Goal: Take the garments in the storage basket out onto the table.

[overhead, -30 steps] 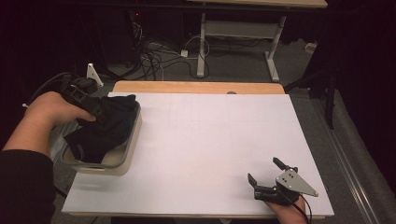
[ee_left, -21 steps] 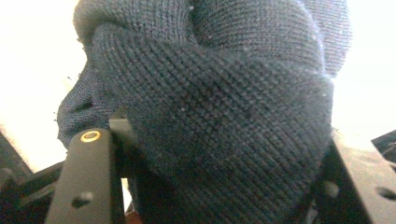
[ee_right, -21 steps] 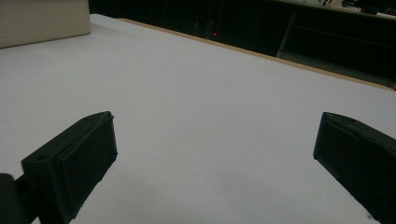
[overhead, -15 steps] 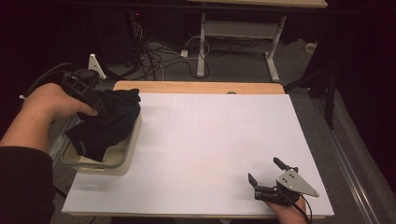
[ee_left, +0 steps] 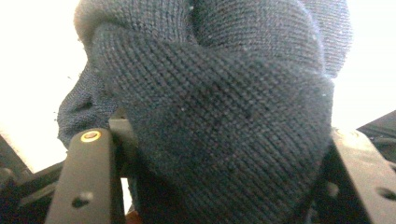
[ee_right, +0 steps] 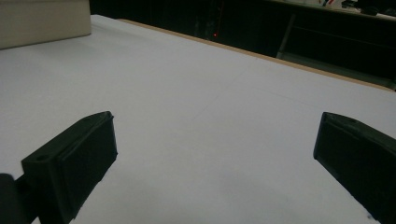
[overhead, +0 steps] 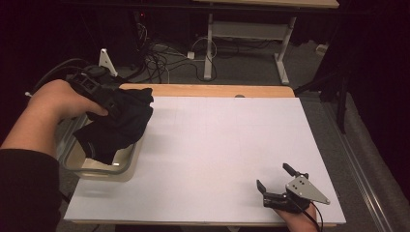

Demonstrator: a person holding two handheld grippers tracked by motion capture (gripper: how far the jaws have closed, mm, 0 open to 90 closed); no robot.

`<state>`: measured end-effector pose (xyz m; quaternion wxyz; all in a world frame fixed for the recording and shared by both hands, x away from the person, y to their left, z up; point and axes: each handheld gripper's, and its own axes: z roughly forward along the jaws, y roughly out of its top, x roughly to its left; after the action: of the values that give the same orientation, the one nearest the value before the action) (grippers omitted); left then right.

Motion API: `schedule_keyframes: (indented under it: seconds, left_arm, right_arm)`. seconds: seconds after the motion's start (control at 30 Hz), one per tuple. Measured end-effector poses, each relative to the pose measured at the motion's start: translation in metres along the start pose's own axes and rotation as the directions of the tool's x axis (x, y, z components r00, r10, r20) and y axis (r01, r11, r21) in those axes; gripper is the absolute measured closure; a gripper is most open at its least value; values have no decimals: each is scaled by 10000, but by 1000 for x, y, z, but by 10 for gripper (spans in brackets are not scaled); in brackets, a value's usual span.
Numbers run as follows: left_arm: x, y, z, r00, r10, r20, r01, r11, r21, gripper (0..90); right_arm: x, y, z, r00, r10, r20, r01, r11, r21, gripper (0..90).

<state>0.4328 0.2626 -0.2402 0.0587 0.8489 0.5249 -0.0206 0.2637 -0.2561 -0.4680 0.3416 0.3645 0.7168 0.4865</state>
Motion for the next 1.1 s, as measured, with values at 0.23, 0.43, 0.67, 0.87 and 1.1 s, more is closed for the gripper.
schedule_keyframes:
  seconds: [0.23, 0.43, 0.67, 0.87, 1.1]
  left_arm:
    - [-13, 7, -4, 9998, 180, -44, -180, 9998, -25, 377]
    - [-27, 12, -8, 9993, 361, -37, -362, 9993, -49, 377]
    - [-48, 22, -14, 9975, 704, -19, -704, 9974, -182, 377]
    - [-65, 29, -19, 9952, 978, -59, -979, 9948, -271, 377]
    - [-87, 38, -23, 9902, 1392, -69, -1393, 9896, -345, 377]
  right_arm:
    - [1, -1, 1, 10000, -43, -34, 44, 10000, 59, 0]
    - [1, -1, 1, 10000, -42, -36, 42, 10000, 52, 0]
    - [1, 0, 1, 10000, -34, -31, 35, 10000, 21, 0]
    - [1, 0, 0, 10000, -34, -1, 34, 10000, 18, 0]
    - [2, 0, 0, 10000, -67, -29, 67, 10000, -1, 0]
